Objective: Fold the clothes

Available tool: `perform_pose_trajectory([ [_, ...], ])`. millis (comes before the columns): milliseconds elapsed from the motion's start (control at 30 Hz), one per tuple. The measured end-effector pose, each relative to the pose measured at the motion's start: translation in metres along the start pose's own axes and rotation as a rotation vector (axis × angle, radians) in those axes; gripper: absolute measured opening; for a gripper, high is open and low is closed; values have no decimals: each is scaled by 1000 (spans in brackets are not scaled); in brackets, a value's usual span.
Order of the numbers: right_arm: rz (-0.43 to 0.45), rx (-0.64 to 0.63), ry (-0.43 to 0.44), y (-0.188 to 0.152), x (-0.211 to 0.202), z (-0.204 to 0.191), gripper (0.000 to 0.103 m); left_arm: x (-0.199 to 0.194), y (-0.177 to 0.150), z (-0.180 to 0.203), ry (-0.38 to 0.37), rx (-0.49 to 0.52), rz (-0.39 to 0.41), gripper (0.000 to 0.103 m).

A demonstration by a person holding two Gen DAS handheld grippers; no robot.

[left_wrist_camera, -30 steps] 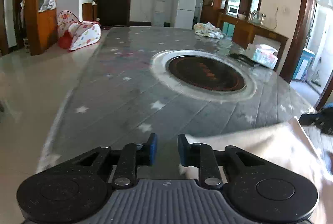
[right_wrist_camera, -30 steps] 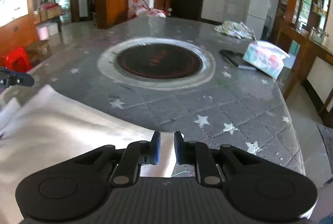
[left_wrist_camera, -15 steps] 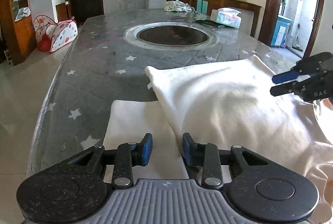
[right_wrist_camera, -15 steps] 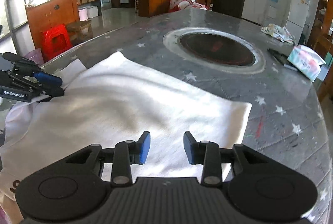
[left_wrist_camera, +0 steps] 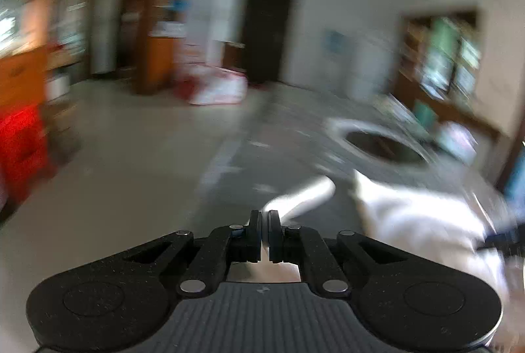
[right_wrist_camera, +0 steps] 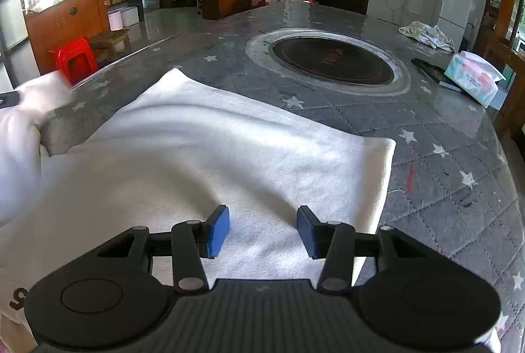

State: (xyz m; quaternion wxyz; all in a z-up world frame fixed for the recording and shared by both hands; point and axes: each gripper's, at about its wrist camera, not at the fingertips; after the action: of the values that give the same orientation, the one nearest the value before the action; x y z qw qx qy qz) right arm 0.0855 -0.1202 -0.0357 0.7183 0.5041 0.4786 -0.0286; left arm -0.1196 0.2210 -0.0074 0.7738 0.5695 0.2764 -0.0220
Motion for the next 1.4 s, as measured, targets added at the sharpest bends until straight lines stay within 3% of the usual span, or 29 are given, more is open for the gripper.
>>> perform_pose_trajectory([
  [167,-2,-8,-9,1,0,-2,49,-18,-20,-42,158,-84,-42,5],
  [267,1,-12,-11,1,-3,-3,50,-22,-21,-51,192,-119,-57,6],
  [400,20,-31,-2,-1,-18,-7,50,-28,-12,-35,109,-73,-30,7],
  [567,29,-60,25,-14,-46,-14,52,-13,-11,18,-70,93,-59,14],
  [667,22,-104,56,-30,-65,-22,54,-1,-19,42,-123,190,-88,17],
  [833,-4,-199,100,-65,-93,-38,57,12,-39,60,-121,348,-140,21],
  [967,-36,-230,97,-91,-108,-40,57,9,-44,58,-75,430,-114,34],
  [1100,-6,-98,105,-94,-128,-12,57,9,-38,53,-47,426,-129,35],
  [1167,24,-34,53,-90,-134,5,57,8,-32,55,-57,419,-125,36],
  [1233,43,17,-52,-85,-134,23,54,4,-26,62,-82,417,-117,40],
  [1333,54,151,-15,-79,-135,50,48,-1,-20,79,-131,429,-101,42],
  [1400,53,126,-79,-77,-129,52,49,-5,-18,92,-191,440,-96,43],
])
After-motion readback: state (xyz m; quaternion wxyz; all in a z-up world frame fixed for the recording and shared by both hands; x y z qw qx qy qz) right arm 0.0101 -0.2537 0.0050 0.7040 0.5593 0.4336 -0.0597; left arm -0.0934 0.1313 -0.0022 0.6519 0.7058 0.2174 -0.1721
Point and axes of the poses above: each gripper's, at about its wrist camera, not at the fingertips, and x roughly the way its jaws point, z to its right, y to its top, and after that the axes turned 1 degree about z, right-handed
